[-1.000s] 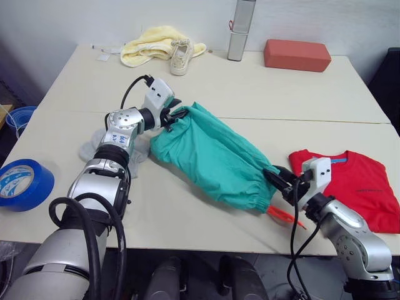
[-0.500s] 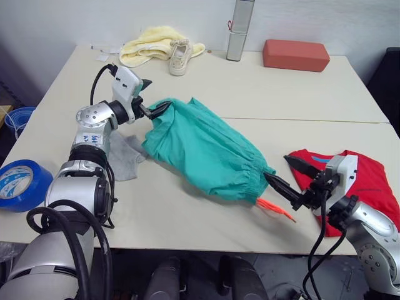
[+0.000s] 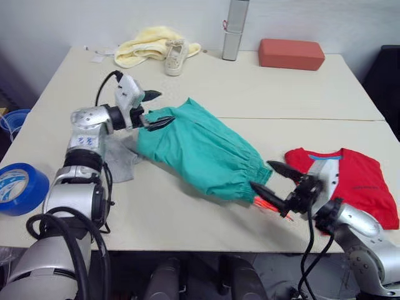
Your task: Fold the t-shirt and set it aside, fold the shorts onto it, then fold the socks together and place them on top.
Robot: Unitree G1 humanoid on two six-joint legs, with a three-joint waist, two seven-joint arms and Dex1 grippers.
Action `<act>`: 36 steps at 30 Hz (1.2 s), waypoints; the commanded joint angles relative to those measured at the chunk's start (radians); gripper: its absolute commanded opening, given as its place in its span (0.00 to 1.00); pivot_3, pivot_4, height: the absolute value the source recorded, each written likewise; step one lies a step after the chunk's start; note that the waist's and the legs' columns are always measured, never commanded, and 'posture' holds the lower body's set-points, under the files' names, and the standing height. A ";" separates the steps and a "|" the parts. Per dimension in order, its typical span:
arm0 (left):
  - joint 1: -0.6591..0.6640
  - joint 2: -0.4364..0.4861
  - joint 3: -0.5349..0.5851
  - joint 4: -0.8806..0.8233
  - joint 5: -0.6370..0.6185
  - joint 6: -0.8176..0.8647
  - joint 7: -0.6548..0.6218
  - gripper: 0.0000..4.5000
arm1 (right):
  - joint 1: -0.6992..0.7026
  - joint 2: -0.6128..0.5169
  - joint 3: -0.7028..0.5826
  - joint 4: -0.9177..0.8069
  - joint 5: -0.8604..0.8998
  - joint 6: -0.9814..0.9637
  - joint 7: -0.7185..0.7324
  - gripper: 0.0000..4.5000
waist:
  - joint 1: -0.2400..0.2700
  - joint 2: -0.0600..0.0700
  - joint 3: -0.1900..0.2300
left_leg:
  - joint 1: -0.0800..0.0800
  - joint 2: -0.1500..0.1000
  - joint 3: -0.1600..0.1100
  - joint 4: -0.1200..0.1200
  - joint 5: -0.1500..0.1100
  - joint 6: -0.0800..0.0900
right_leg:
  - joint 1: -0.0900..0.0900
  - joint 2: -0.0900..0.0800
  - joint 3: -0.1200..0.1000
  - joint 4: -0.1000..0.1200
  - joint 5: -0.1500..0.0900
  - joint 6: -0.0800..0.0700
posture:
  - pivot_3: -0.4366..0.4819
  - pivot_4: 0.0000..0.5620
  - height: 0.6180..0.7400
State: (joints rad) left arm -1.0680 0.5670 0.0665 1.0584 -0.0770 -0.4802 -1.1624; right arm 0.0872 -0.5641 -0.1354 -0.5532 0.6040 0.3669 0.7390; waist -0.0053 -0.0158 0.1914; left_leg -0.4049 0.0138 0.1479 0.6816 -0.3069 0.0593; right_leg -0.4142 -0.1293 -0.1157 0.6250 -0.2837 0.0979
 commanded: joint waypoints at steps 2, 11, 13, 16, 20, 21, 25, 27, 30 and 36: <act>0.103 0.086 -0.030 -0.060 -0.008 -0.189 -0.175 1.00 | 0.011 -0.032 0.135 -0.048 -0.152 -0.105 0.053 0.99 | -0.006 0.000 0.000 | 0.001 0.001 0.000 0.000 0.000 0.000 | 0.000 0.001 -0.001 0.000 0.000 0.000 | 0.48 0.27 1.00; 0.200 0.062 -0.146 -0.087 0.129 -0.382 -0.070 1.00 | 0.078 -0.003 0.096 -0.020 -0.202 -0.318 0.087 0.99 | 0.026 -0.001 -0.001 | 0.000 -0.002 -0.001 0.002 -0.001 0.004 | 0.002 -0.003 -0.002 0.000 0.001 0.001 | 0.48 0.27 1.00; 0.185 0.047 -0.178 -0.057 0.184 -0.390 -0.006 1.00 | 0.121 -0.014 0.069 -0.014 -0.188 -0.351 0.114 0.99 | 0.028 -0.002 -0.001 | 0.000 -0.002 -0.001 0.002 -0.002 0.004 | 0.002 -0.003 -0.002 -0.001 0.001 0.002 | 0.48 0.27 1.00; 0.152 0.015 -0.232 -0.006 0.274 -0.392 0.103 1.00 | 0.176 -0.025 0.037 -0.019 -0.178 -0.369 0.130 0.99 | 0.032 -0.003 -0.002 | 0.000 -0.003 -0.001 0.002 -0.002 0.005 | 0.003 -0.002 -0.002 0.000 0.001 0.002 | 0.48 0.27 1.00; 0.097 -0.033 -0.290 0.058 0.368 -0.370 0.260 1.00 | 0.190 -0.017 0.008 -0.024 -0.174 -0.370 0.110 0.99 | 0.033 -0.004 -0.004 | 0.002 -0.003 -0.001 0.002 -0.002 0.006 | 0.004 -0.004 -0.001 -0.003 0.002 0.003 | 0.48 0.27 1.00; 0.087 -0.044 -0.298 0.070 0.378 -0.362 0.279 0.96 | 0.191 -0.016 0.005 -0.023 -0.173 -0.369 0.108 1.00 | 0.033 -0.004 -0.004 | 0.003 -0.003 -0.001 0.002 -0.002 0.007 | 0.004 -0.005 -0.001 -0.003 0.002 0.003 | 0.48 0.27 1.00; 0.076 -0.096 -0.335 0.094 0.383 -0.337 0.232 0.72 | 0.210 -0.021 -0.012 -0.030 -0.168 -0.372 0.111 1.00 | 0.033 -0.004 -0.004 | 0.003 -0.003 -0.001 0.002 -0.002 0.006 | 0.004 -0.005 -0.001 -0.003 0.002 0.003 | 0.48 0.27 1.00; 0.100 -0.123 -0.338 0.070 0.325 -0.296 0.091 0.58 | 0.223 -0.027 -0.030 -0.029 -0.166 -0.373 0.117 1.00 | 0.033 -0.004 -0.005 | 0.003 -0.003 -0.001 0.002 -0.002 0.006 | 0.004 -0.005 -0.001 -0.003 0.002 0.003 | 0.48 0.27 1.00; 0.166 -0.142 -0.327 -0.071 0.199 -0.183 -0.097 0.34 | 0.234 -0.036 -0.054 -0.025 -0.161 -0.371 0.124 1.00 | 0.029 -0.002 -0.006 | 0.003 -0.003 -0.001 0.002 -0.002 0.006 | 0.004 -0.005 -0.001 -0.003 0.002 0.003 | 0.48 0.27 1.00; 0.470 -0.052 -0.340 -0.815 -0.024 0.431 -0.218 0.01 | 0.274 -0.055 -0.104 -0.015 -0.140 -0.372 0.158 1.00 | 0.015 -0.001 -0.006 | 0.002 -0.001 -0.001 0.002 -0.003 0.005 | 0.004 -0.004 0.003 -0.003 0.001 0.002 | 0.48 0.27 1.00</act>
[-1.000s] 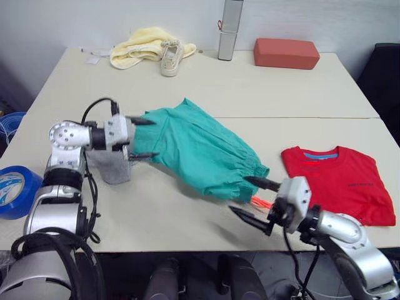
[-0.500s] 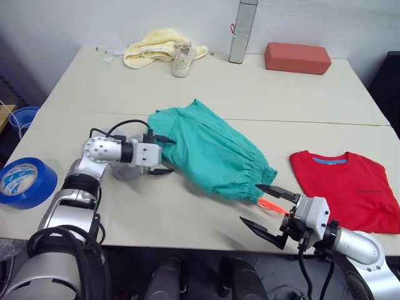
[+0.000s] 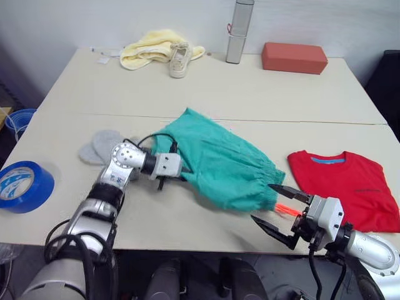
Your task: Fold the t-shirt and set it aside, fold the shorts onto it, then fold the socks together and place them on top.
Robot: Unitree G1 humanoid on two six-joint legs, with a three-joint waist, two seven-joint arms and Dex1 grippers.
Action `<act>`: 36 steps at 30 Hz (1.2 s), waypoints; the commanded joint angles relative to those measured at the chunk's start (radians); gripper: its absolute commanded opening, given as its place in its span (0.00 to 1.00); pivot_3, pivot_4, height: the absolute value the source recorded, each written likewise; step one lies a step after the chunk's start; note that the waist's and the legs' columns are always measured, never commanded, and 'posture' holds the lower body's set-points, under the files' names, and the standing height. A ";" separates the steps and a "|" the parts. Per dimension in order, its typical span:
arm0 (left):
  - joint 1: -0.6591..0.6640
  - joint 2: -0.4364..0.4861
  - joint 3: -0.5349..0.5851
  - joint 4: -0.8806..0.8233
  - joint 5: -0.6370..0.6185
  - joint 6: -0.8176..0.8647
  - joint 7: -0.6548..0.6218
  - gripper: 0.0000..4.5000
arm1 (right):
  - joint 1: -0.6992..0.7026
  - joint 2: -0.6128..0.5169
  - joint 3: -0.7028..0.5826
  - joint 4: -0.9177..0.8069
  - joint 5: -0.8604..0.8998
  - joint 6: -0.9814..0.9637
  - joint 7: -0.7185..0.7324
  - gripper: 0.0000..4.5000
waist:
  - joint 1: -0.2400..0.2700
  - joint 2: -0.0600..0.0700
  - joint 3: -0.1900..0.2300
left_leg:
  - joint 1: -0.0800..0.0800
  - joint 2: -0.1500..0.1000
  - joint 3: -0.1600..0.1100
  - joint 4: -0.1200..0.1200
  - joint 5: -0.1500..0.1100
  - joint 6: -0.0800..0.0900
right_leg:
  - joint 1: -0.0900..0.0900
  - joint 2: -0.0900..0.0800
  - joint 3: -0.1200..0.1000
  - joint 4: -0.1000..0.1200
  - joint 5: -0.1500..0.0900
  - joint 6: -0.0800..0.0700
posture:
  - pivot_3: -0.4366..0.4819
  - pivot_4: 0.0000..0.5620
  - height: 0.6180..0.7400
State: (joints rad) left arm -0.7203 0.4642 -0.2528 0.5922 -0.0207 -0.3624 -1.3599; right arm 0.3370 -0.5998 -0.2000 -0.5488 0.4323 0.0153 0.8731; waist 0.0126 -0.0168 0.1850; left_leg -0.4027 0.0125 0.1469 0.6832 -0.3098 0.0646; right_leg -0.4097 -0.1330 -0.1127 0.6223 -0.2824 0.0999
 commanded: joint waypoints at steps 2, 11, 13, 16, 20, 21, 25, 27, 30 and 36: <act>0.238 0.086 -0.010 -0.609 -0.116 0.545 0.043 0.01 | 0.045 -0.030 -0.057 -0.017 0.045 -0.019 0.045 1.00 | -0.014 0.000 0.000 | 0.000 0.001 0.000 0.000 0.000 0.000 | 0.000 0.001 0.003 0.000 0.000 0.000 | 0.48 0.27 1.00; 0.477 0.105 0.024 -1.076 -0.224 1.028 0.277 0.01 | 0.096 -0.071 -0.120 0.009 0.116 -0.016 0.133 1.00 | -0.002 0.001 0.000 | 0.004 0.001 -0.002 0.000 -0.001 -0.002 | 0.003 -0.001 0.005 -0.001 -0.001 -0.002 | 0.48 0.27 1.00; 0.486 0.115 0.030 -1.084 -0.243 1.052 0.291 0.06 | 0.100 -0.070 -0.143 0.014 0.157 -0.004 0.149 1.00 | 0.000 0.001 0.000 | 0.004 0.001 -0.002 0.000 -0.001 -0.003 | 0.003 -0.001 0.006 -0.001 -0.001 -0.002 | 0.48 0.27 1.00; 0.499 0.160 0.042 -1.086 -0.276 1.031 0.261 0.23 | 0.137 -0.094 -0.192 0.007 0.278 0.082 0.190 1.00 | 0.002 0.002 -0.001 | 0.004 0.002 -0.002 0.000 -0.002 -0.004 | 0.002 -0.001 0.006 -0.001 -0.002 -0.004 | 0.48 0.27 1.00; 0.526 0.209 0.148 -1.084 -0.427 0.968 0.141 0.51 | 0.160 -0.119 -0.256 0.010 0.335 0.118 0.226 1.00 | 0.008 0.003 -0.001 | 0.005 0.002 -0.002 -0.001 -0.002 -0.005 | 0.002 -0.001 0.006 -0.001 -0.003 -0.005 | 0.48 0.27 1.00; 0.531 0.222 0.170 -1.076 -0.444 0.942 0.120 0.59 | 0.159 -0.120 -0.268 0.010 0.344 0.125 0.228 1.00 | 0.008 0.003 -0.001 | 0.005 0.003 -0.002 -0.001 -0.005 -0.009 | 0.002 -0.002 0.006 -0.001 -0.003 -0.006 | 0.48 0.27 1.00; 0.572 0.323 0.288 -1.003 -0.516 0.902 0.025 0.65 | 0.159 -0.166 -0.323 0.025 0.391 0.216 0.232 1.00 | 0.006 0.005 -0.002 | 0.006 0.003 -0.002 -0.002 -0.006 -0.011 | 0.002 -0.002 0.006 -0.001 -0.004 -0.007 | 0.48 0.27 1.00; 0.566 0.373 0.353 -0.939 -0.545 0.937 0.025 0.69 | 0.148 -0.207 -0.339 0.040 0.413 0.279 0.232 1.00 | 0.006 0.007 -0.003 | 0.006 0.003 -0.002 -0.002 -0.006 -0.011 | 0.002 -0.002 0.006 -0.001 -0.004 -0.007 | 0.48 0.27 1.00; 0.460 0.426 0.379 -0.781 -0.544 0.983 0.039 0.85 | 0.069 -0.266 -0.330 0.090 0.416 0.359 0.207 1.00 | 0.009 0.007 -0.003 | 0.007 0.003 -0.002 -0.002 -0.006 -0.011 | 0.002 -0.002 0.006 -0.001 -0.004 -0.008 | 0.48 0.27 1.00; 0.269 0.410 0.240 -0.551 -0.370 0.891 0.077 1.00 | -0.134 -0.331 -0.193 0.225 0.300 0.386 0.242 1.00 | 0.010 0.008 -0.003 | 0.005 0.002 -0.001 -0.004 -0.007 -0.011 | 0.001 -0.003 0.005 -0.003 -0.004 -0.007 | 0.48 0.27 1.00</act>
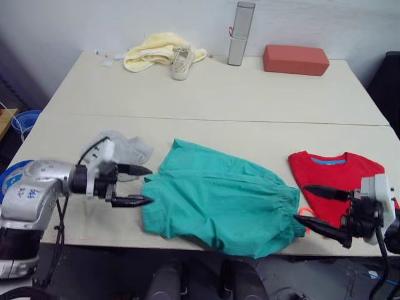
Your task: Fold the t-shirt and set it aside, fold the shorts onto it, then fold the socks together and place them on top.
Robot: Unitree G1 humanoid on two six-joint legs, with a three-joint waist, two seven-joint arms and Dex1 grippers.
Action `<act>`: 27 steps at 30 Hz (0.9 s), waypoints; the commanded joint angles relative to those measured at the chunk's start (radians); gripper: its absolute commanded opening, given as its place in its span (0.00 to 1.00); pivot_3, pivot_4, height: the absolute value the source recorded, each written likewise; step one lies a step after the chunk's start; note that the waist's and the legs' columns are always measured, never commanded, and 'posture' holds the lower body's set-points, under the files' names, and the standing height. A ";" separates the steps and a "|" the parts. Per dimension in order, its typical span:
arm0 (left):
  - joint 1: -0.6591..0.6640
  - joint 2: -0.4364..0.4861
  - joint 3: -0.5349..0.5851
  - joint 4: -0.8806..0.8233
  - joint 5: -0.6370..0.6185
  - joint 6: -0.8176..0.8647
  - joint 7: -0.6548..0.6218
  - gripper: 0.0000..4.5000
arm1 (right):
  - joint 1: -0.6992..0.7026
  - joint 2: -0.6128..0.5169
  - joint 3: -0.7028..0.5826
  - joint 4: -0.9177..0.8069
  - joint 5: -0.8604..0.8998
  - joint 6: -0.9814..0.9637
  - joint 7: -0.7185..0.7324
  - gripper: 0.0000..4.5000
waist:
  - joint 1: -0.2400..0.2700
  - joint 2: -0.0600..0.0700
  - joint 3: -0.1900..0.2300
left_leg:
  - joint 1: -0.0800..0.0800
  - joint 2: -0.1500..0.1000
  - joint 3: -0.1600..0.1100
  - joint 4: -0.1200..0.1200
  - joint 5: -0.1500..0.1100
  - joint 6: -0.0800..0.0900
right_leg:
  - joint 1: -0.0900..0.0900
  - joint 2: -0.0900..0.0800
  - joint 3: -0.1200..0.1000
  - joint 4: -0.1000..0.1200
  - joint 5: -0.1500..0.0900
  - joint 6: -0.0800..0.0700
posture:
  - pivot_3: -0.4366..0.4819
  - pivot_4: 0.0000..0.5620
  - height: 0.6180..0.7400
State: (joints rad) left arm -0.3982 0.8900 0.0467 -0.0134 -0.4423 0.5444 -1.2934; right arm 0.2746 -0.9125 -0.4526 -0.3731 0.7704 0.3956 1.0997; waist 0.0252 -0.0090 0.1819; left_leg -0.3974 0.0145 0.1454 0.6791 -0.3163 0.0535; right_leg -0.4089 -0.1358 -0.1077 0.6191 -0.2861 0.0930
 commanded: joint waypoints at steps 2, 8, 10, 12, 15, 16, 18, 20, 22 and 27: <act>-0.098 -0.032 -0.107 0.100 0.087 -0.015 0.017 1.00 | -0.166 -0.030 0.131 0.099 -0.070 0.040 0.013 1.00 | -0.004 0.000 0.000 | -0.002 0.000 0.001 0.000 0.002 0.004 | -0.001 0.001 0.000 0.000 0.000 0.000 | 0.48 0.27 1.00; -0.177 -0.080 -0.172 0.191 0.158 -0.059 0.034 1.00 | -0.347 -0.036 0.256 0.221 -0.155 0.080 0.033 1.00 | -0.012 0.000 0.000 | -0.006 0.000 0.002 0.003 0.005 0.007 | -0.005 0.003 -0.001 0.002 0.000 0.001 | 0.48 0.27 1.00; -0.187 -0.091 -0.185 0.200 0.164 -0.070 0.022 1.00 | -0.390 -0.035 0.283 0.261 -0.179 0.081 0.045 1.00 | -0.014 0.000 0.000 | -0.006 0.000 0.002 0.003 0.005 0.007 | -0.004 0.003 -0.001 0.003 0.000 0.001 | 0.48 0.27 1.00; -0.188 -0.095 -0.191 0.193 0.161 -0.076 -0.001 1.00 | -0.414 -0.045 0.307 0.288 -0.191 0.087 0.081 1.00 | -0.016 0.000 0.000 | -0.006 0.000 0.002 0.004 0.005 0.008 | -0.004 0.003 -0.001 0.003 0.001 0.001 | 0.48 0.27 1.00; -0.190 -0.095 -0.195 0.184 0.153 -0.062 -0.026 1.00 | -0.444 -0.049 0.330 0.314 -0.192 0.122 0.119 1.00 | -0.016 0.000 0.000 | -0.006 0.000 0.002 0.004 0.005 0.007 | -0.004 0.003 -0.002 0.003 0.001 0.001 | 0.48 0.27 1.00; -0.190 -0.095 -0.194 0.184 0.154 -0.060 -0.029 0.96 | -0.451 -0.051 0.340 0.320 -0.203 0.122 0.128 1.00 | -0.016 0.000 0.000 | -0.006 0.000 0.002 0.004 0.005 0.007 | -0.004 0.003 -0.002 0.003 0.001 0.001 | 0.48 0.27 1.00; -0.189 -0.088 -0.199 0.185 0.159 -0.061 -0.040 0.87 | -0.466 -0.055 0.367 0.332 -0.220 0.121 0.156 0.91 | -0.020 0.000 0.000 | -0.006 0.000 0.002 0.004 0.005 0.008 | -0.004 0.003 -0.002 0.003 0.001 0.001 | 0.48 0.27 1.00; -0.189 -0.081 -0.203 0.189 0.165 -0.063 -0.050 0.71 | -0.483 -0.049 0.387 0.338 -0.232 0.125 0.171 0.77 | -0.024 0.000 0.000 | -0.006 0.000 0.002 0.004 0.005 0.008 | -0.004 0.003 -0.002 0.003 0.001 0.002 | 0.48 0.27 1.00; -0.190 -0.079 -0.204 0.187 0.166 -0.059 -0.057 0.59 | -0.490 -0.033 0.382 0.338 -0.231 0.119 0.172 0.64 | -0.027 0.000 0.000 | -0.006 0.000 0.002 0.004 0.006 0.007 | -0.004 0.003 -0.002 0.003 0.001 0.002 | 0.48 0.27 1.00; -0.206 -0.070 -0.194 0.201 0.161 -0.059 -0.087 0.23 | -0.435 -0.021 0.318 0.286 -0.189 0.107 0.173 0.25 | -0.023 0.000 0.000 | -0.006 0.000 0.002 0.004 0.006 0.007 | -0.004 0.003 -0.002 0.003 0.001 0.002 | 0.48 0.27 1.00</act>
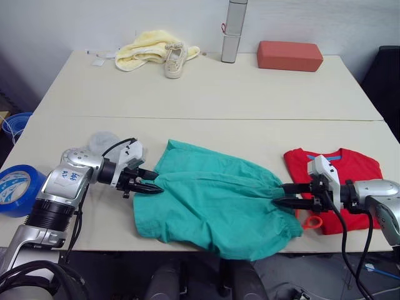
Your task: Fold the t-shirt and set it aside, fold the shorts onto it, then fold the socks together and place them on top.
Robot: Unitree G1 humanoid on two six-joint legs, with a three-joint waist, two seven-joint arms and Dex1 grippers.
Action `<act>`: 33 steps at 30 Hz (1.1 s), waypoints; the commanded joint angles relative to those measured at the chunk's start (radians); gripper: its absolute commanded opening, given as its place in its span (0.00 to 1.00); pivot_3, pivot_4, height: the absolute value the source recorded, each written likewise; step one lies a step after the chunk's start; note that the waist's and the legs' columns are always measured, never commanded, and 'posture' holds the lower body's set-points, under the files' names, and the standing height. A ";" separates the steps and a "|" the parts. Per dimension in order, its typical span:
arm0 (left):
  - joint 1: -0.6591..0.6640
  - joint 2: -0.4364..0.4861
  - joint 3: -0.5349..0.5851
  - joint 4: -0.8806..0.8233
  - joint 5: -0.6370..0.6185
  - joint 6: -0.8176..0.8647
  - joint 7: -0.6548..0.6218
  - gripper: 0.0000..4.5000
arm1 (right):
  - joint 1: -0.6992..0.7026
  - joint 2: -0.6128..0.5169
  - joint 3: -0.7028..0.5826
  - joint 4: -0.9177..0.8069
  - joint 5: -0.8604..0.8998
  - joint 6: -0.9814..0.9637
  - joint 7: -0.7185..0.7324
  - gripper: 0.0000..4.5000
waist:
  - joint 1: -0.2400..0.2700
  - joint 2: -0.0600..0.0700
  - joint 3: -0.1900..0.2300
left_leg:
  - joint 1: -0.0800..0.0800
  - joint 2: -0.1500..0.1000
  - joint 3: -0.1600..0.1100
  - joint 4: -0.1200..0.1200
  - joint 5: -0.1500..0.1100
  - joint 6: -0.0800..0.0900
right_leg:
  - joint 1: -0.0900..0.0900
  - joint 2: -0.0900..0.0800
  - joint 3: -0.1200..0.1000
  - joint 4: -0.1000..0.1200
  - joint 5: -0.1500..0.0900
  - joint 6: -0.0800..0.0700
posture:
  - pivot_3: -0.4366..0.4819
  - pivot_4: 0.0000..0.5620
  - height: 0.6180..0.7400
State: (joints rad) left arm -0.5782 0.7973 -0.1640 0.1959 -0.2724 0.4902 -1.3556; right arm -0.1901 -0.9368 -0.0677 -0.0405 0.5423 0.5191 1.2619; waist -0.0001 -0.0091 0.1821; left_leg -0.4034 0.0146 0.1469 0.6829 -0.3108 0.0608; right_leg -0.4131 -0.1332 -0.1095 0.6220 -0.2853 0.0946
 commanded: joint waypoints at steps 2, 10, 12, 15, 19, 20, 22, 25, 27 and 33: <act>-0.049 0.020 0.024 0.011 -0.012 -0.014 -0.037 0.09 | 0.070 0.009 -0.112 -0.082 0.065 -0.016 0.005 0.09 | 0.003 0.000 0.000 | 0.000 0.000 0.000 0.000 0.000 0.000 | 0.000 0.000 0.000 0.000 0.000 0.000 | 0.48 0.27 1.00; -0.210 -0.042 0.046 0.142 -0.023 -0.067 -0.052 0.00 | 0.251 0.066 -0.314 -0.266 0.170 0.024 -0.108 0.00 | 0.010 0.000 0.000 | 0.000 0.000 0.000 0.000 0.000 0.000 | 0.001 0.000 0.000 0.000 0.000 0.001 | 0.48 0.27 1.00; -0.250 -0.070 0.047 0.189 -0.013 -0.098 -0.043 0.00 | 0.280 0.077 -0.346 -0.293 0.184 0.039 -0.143 0.00 | 0.012 0.000 0.000 | 0.000 0.000 0.000 0.000 0.000 0.000 | 0.001 0.001 0.000 0.000 0.000 0.001 | 0.48 0.27 1.00; -0.333 -0.130 0.038 0.299 0.021 -0.166 -0.018 0.00 | 0.321 0.100 -0.395 -0.325 0.200 0.069 -0.215 0.00 | 0.019 0.000 0.000 | 0.000 -0.001 0.000 0.000 0.000 0.000 | 0.001 0.001 0.000 0.000 0.001 0.001 | 0.48 0.27 1.00; -0.413 -0.189 0.023 0.416 0.057 -0.230 -0.021 0.00 | 0.355 0.126 -0.428 -0.349 0.197 0.079 -0.285 0.00 | 0.023 0.000 0.000 | 0.000 -0.001 0.000 0.000 0.000 0.001 | 0.001 0.001 0.000 0.000 0.001 0.002 | 0.48 0.27 1.00; -0.426 -0.200 0.023 0.438 0.064 -0.242 -0.023 0.00 | 0.361 0.130 -0.431 -0.353 0.198 0.080 -0.296 0.00 | 0.023 0.000 0.000 | 0.000 -0.001 0.000 0.000 0.000 0.001 | 0.001 0.001 0.000 0.000 0.001 0.002 | 0.48 0.27 1.00; -0.449 -0.217 0.023 0.479 0.079 -0.267 -0.026 0.00 | 0.368 0.134 -0.435 -0.359 0.199 0.082 -0.316 0.00 | 0.023 0.000 0.000 | 0.000 -0.001 0.001 0.000 0.001 0.001 | 0.001 0.001 -0.001 0.000 0.001 0.002 | 0.48 0.27 1.00; -0.497 -0.257 0.024 0.562 0.107 -0.323 -0.001 0.00 | 0.378 0.155 -0.440 -0.361 0.186 0.075 -0.367 0.00 | 0.023 -0.001 0.000 | 0.000 -0.001 0.001 0.000 0.001 0.001 | 0.001 0.002 -0.001 0.000 0.001 0.002 | 0.48 0.27 1.00; -0.539 -0.291 0.030 0.638 0.130 -0.366 0.041 0.00 | 0.386 0.159 -0.437 -0.362 0.174 0.071 -0.385 0.00 | 0.025 -0.001 0.000 | 0.000 -0.001 0.001 0.001 0.001 0.001 | 0.001 0.002 -0.001 0.000 0.001 0.002 | 0.48 0.27 1.00; -0.658 -0.387 0.057 0.875 0.201 -0.507 0.242 0.00 | 0.387 0.202 -0.414 -0.375 0.138 0.048 -0.457 0.00 | 0.024 -0.002 0.001 | -0.001 -0.002 0.001 0.001 0.001 0.003 | 0.000 0.001 -0.002 -0.001 0.002 0.004 | 0.48 0.27 1.00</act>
State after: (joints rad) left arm -1.2039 0.4083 -0.1334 1.0474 -0.0821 0.0203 -1.1537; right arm 0.1952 -0.7375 -0.4736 -0.3858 0.6842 0.5874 0.8190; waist 0.0243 -0.0107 0.1827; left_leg -0.4049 0.0124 0.1475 0.6836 -0.3099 0.0637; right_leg -0.4126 -0.1322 -0.1110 0.6214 -0.2832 0.0985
